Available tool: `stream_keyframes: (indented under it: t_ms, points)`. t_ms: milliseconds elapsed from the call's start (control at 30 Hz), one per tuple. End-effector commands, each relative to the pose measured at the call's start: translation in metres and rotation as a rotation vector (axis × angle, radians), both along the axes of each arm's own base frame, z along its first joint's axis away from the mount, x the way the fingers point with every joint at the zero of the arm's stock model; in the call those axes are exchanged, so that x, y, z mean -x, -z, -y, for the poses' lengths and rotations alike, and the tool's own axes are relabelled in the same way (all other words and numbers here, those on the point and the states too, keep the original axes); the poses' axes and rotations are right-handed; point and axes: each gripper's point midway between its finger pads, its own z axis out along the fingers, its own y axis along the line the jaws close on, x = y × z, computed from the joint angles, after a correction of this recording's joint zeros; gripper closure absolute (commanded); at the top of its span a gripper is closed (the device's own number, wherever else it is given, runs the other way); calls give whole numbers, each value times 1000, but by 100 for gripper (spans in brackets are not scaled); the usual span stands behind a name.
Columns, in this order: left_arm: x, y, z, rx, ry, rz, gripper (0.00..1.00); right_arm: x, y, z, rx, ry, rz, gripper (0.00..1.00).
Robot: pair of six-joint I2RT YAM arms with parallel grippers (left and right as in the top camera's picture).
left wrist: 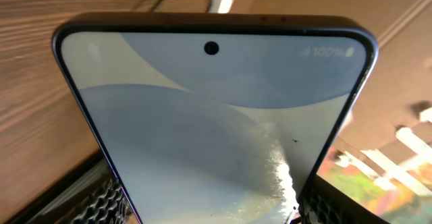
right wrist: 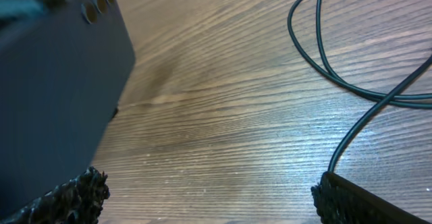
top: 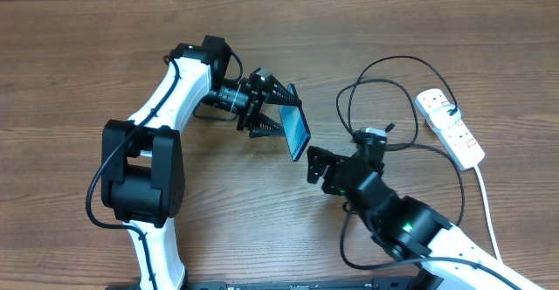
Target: Plug charger to phone and switch on socket
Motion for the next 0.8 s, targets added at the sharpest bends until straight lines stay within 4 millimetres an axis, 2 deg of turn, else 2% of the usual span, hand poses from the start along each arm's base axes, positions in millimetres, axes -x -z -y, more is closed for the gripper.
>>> stream_keyframes:
  t_ms: [0,767]
  points:
    - [-5,-25,6,119,-7,20,52,-8,-9,0,30,45,43,0]
    - [-6,-29,6,143,-9,26,52,-6,-6,2,48,43,28,0]
